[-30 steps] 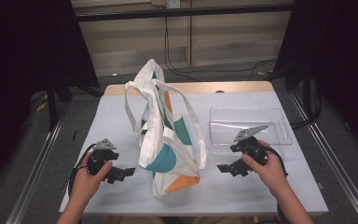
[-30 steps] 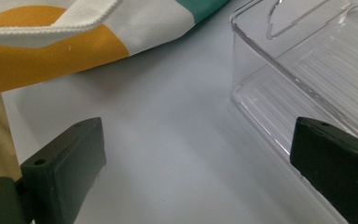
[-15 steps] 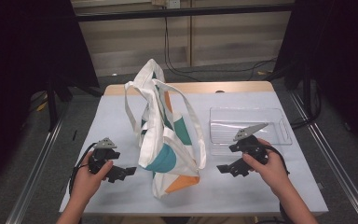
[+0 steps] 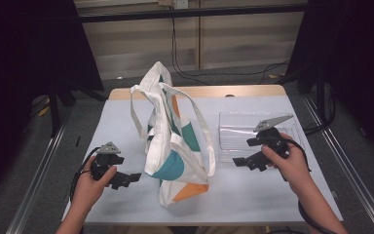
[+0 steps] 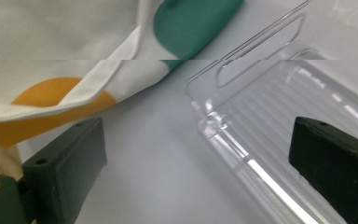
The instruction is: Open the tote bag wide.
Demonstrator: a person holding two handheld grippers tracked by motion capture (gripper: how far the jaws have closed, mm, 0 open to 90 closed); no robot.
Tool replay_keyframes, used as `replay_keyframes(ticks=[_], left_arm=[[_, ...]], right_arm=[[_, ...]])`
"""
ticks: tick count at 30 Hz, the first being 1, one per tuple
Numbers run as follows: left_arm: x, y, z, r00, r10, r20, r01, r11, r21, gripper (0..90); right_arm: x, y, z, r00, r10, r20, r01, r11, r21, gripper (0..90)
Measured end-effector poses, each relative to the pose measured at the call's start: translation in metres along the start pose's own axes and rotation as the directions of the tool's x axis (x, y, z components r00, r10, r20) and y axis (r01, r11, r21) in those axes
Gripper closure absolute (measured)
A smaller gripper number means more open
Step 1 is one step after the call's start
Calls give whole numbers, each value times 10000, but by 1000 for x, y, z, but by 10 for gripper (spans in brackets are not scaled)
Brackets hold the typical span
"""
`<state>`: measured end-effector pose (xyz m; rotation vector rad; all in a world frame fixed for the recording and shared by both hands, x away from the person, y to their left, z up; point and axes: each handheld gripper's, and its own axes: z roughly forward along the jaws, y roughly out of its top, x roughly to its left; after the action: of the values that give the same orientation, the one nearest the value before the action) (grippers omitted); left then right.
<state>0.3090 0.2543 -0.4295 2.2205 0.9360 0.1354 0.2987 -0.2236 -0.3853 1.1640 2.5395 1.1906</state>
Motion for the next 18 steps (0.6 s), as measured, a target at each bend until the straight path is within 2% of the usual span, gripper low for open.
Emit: replay_keyframes(ticks=[2, 7, 8, 10, 12, 15, 18], left_arm=[[1, 2, 0, 9999, -115, 17, 115, 9999, -112, 39], [3, 6, -4, 9999, -72, 84, 74, 9998, -167, 39], [4, 8, -6, 9998, -170, 86, 172, 9996, -210, 39], [5, 8, -6, 9997, -177, 141, 180, 9995, -263, 39], [5, 10, -8, 9996, -261, 137, 264, 9994, -245, 37], [6, 16, -15, 9991, -269, 313, 274, 9995, -164, 31], [6, 21, -19, 9992, -248, 299, 256, 9994, -252, 27]], right_arm=[[-10, 11, -1, 9995, 53, 305, -55, 10000, 38, 38], [-21, 25, 1, 9976, 138, 682, -157, 9995, 272, 37], [-22, 28, 1, 9972, 155, 734, -177, 9994, 287, 38], [-23, 30, 1, 9969, 246, 753, -268, 9992, 284, 37], [-27, 39, 3, 9947, 354, 968, -385, 9988, 302, 35], [-28, 48, 4, 9939, 407, 1029, -448, 9983, 373, 35], [-27, 56, 7, 9937, 351, 1067, -408, 9979, 512, 34]])
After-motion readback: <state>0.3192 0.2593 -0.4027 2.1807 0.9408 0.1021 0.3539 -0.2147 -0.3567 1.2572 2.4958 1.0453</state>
